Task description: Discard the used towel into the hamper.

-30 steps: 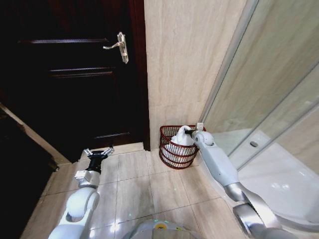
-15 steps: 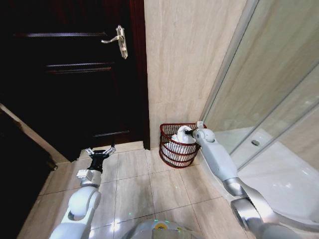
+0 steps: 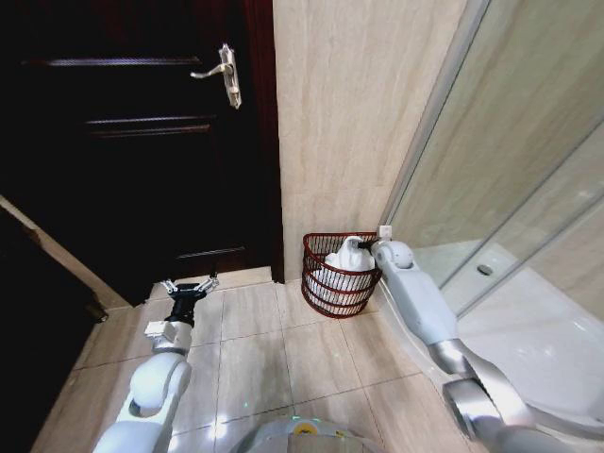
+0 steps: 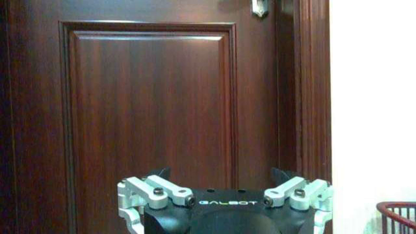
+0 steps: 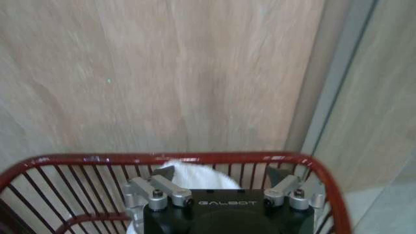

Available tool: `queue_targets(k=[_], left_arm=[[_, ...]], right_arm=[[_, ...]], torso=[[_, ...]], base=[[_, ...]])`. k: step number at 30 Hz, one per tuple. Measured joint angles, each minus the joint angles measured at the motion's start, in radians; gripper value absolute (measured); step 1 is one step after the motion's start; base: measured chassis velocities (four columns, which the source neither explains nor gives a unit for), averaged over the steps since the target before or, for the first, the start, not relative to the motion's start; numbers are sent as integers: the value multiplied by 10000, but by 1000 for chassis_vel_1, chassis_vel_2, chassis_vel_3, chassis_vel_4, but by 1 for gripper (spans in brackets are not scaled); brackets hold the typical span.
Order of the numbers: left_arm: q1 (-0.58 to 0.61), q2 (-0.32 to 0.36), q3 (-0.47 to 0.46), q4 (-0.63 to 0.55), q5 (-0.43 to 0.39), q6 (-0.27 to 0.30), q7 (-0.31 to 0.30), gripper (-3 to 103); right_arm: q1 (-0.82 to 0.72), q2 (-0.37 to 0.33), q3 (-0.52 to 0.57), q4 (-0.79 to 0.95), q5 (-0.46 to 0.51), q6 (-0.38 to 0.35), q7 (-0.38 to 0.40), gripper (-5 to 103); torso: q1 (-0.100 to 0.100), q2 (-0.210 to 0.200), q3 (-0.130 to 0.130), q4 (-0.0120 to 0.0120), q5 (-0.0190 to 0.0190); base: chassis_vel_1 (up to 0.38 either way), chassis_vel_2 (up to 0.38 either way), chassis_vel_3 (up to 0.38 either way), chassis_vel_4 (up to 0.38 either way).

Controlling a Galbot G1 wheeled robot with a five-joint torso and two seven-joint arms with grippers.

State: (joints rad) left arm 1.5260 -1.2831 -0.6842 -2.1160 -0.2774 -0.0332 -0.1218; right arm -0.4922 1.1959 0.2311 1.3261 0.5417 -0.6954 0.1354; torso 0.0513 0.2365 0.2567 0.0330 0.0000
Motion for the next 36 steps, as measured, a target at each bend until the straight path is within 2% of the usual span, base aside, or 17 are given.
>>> queue_targets(k=[2,7,12,17,21,25,28,32,36], left_arm=[[-5,-30,116,-11,56,-1,0,100],[-5,-59,264,-77,156,-1,0,100],[29,-78,303,-105,205,-1,0,100],[130,-90,247,-149,230,-33,-9,100],[164,-36,108,-156,199,-44,-14,100],[123,15,8,-181,108,-36,-16,100],[110,23,-40,-197,63,-26,-16,100],[144,0,-148,-211,31,-23,-18,100],[228,-10,-247,-253,26,-24,-18,100]], right_arm=[[-275,-332,124,790,156,-35,83,99],[-536,-737,233,1813,546,-17,314,100],[-499,-803,205,1912,701,74,353,100],[23,-544,-183,871,621,239,241,100],[638,-223,-606,-500,-195,646,-669,100],[1054,171,-772,-1494,-634,744,-925,100],[1107,323,-783,-1812,-785,736,-1028,100],[914,520,-689,-2336,-1365,697,-1583,100],[701,602,-553,-2630,-1428,664,-1701,100]], torso=[[6,13,10,-1,2],[10,36,23,-2,1],[13,45,29,-1,1],[18,55,39,0,2],[20,63,45,1,1],[23,68,49,1,-1],[23,70,50,3,-1],[24,76,53,-1,-1],[25,79,55,-1,-2]], base=[[0,0,0,0],[0,0,0,0],[0,0,0,0],[0,0,0,0],[0,0,0,0],[0,0,0,0],[0,0,0,0],[0,0,0,0],[0,0,0,0]])
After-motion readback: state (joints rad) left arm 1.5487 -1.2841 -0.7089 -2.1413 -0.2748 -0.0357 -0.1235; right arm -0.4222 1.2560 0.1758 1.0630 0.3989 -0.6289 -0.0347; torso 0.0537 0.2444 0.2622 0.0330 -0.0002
